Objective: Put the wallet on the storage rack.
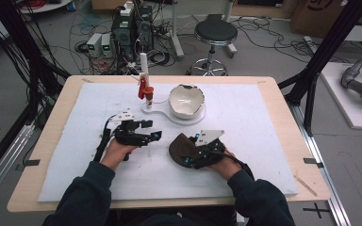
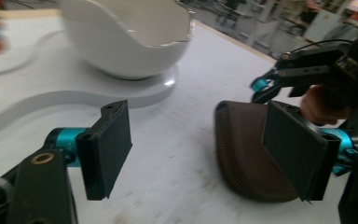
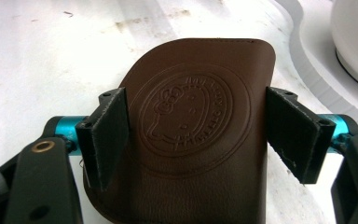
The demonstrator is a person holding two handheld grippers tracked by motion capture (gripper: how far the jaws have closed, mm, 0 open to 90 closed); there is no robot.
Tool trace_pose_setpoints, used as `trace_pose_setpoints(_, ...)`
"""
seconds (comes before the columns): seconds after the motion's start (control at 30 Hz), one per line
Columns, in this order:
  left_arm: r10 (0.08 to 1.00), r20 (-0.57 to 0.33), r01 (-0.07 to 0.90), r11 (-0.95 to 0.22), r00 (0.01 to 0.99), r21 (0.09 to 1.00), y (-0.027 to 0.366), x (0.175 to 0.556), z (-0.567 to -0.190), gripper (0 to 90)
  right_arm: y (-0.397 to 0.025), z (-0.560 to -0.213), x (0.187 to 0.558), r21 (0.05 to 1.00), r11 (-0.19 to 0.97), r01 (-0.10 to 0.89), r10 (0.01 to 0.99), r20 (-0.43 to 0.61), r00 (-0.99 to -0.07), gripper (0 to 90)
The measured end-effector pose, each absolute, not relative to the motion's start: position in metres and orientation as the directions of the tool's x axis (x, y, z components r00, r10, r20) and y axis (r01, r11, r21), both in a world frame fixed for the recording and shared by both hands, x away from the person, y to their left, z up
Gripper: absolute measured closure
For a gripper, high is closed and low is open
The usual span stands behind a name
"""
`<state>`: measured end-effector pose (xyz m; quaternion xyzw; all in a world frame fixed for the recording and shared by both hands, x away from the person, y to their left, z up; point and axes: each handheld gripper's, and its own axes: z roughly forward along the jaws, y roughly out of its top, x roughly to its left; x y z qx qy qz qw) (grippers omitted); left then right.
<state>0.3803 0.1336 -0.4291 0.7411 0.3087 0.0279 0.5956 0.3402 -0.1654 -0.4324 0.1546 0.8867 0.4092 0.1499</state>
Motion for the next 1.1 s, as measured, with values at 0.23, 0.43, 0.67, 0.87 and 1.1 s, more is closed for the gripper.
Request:
trace_pose_setpoints(0.23,0.426,-0.388,0.492,-0.167,0.817,0.854,0.103,0.382,-0.441,26.2,-0.166,-0.429,0.336,0.777,0.622,0.095,0.370,-0.185,-0.910,31.1)
trace_pose_setpoints(0.43,0.361,-0.417,0.512,-0.225,0.834,0.829,0.095,0.381,-0.449,37.8,-0.164,-0.428,0.335,0.779,0.624,0.059,0.335,-0.200,-0.921,31.3)
trace_pose_setpoints(0.67,0.370,-0.344,0.456,-0.278,0.863,0.845,0.093,0.377,-0.447,53.1,-0.166,-0.430,0.338,0.778,0.620,0.096,0.346,-0.161,-0.924,30.3)
trace_pose_setpoints(0.87,0.332,-0.277,0.372,-0.268,0.902,0.889,0.093,0.372,-0.440,57.7,-0.177,-0.436,0.355,0.779,0.544,0.313,0.405,0.083,-0.910,21.6)
trace_pose_setpoints(1.1,0.308,-0.282,0.361,-0.240,0.908,0.901,0.096,0.372,-0.437,59.5,-0.184,-0.441,0.362,0.744,0.486,0.458,0.350,0.315,-0.882,41.1)
